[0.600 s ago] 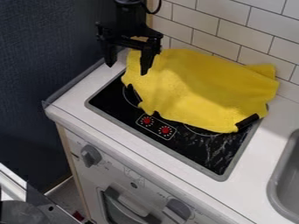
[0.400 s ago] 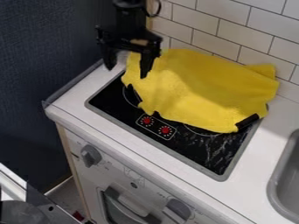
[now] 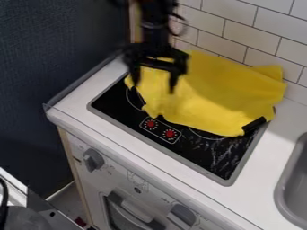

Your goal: Move cloth from top left of the machine to the bottom right

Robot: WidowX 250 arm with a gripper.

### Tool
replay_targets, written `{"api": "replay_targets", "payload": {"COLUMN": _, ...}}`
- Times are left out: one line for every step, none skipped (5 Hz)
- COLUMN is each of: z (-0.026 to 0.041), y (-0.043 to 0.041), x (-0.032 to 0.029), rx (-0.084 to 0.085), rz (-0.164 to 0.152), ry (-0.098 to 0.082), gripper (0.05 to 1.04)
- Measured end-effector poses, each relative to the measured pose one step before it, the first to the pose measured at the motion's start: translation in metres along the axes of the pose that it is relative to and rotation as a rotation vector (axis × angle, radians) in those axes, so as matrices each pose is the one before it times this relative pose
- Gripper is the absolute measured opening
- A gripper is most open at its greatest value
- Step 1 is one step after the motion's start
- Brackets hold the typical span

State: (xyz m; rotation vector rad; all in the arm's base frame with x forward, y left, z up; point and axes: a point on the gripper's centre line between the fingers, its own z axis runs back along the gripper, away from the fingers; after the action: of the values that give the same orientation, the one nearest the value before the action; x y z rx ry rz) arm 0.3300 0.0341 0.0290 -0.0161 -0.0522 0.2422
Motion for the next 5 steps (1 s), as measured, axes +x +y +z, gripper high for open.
{"api": "replay_targets", "payload": {"z": -0.02471, "y": -0.03872, "x": 0.01467, "rx": 0.0003, "rz": -0.036, "ry": -0.0222, "gripper": 0.998}}
{"api": "replay_targets", "payload": {"z": -0.01843, "y": -0.02714, "x": 0.01987, "rx": 0.0287, "rz": -0.0319, "ry": -0.0193, "gripper": 0.998}}
{"api": "replay_targets", "payload": {"z": -0.00701, "y": -0.00225, "x": 0.00235, "rx": -0.0109, "rz": 0.044, "ry": -0.0467, "gripper": 0.998}}
{"api": "replay_targets", "payload": {"z": -0.00648, "y": -0.0029, "x": -0.00861, "rx": -0.0348, "rz": 0.0123, "ry": 0.0067, "gripper": 0.999}}
{"api": "replay_targets", "payload": {"z": -0.00131, "y": -0.00431, "x": -0.0126, "rx": 0.0025, "rz": -0.0055, "ry": 0.0379, "gripper": 1.0}}
